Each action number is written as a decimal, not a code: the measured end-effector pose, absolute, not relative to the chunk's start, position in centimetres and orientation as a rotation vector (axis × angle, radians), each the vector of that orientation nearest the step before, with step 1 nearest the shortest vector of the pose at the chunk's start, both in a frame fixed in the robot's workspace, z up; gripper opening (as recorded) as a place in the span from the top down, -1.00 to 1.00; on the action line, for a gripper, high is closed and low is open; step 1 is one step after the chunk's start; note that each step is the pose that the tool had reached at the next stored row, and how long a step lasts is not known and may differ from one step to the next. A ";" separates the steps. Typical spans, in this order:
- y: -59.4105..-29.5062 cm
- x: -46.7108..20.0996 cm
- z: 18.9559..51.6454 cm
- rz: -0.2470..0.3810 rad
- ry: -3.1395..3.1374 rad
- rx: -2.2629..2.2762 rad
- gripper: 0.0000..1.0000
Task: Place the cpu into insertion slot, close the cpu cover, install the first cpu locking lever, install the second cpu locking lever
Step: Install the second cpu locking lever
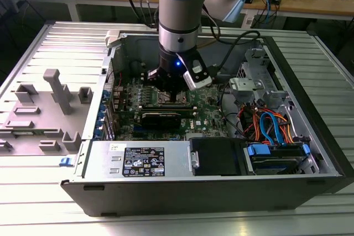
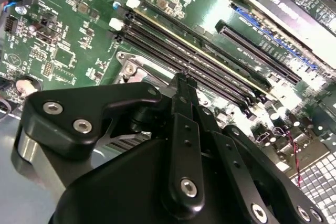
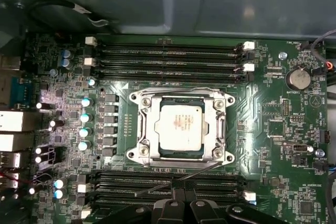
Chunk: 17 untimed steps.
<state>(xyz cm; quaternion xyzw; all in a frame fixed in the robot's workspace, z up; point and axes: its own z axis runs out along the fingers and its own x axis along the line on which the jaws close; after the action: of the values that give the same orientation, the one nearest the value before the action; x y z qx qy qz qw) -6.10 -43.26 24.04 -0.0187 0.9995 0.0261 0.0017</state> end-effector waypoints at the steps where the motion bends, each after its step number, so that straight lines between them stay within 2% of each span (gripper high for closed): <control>1: -43.4 -6.3 24.0 0.096 3.136 -0.059 0.79; 3: -43.7 -6.4 24.0 0.113 3.135 -0.059 0.79; 17: -43.9 -6.5 24.0 0.115 3.135 -0.058 0.79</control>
<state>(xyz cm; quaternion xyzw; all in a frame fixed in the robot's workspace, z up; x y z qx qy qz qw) -6.46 -43.87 24.01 -0.0186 0.9992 0.0367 0.0019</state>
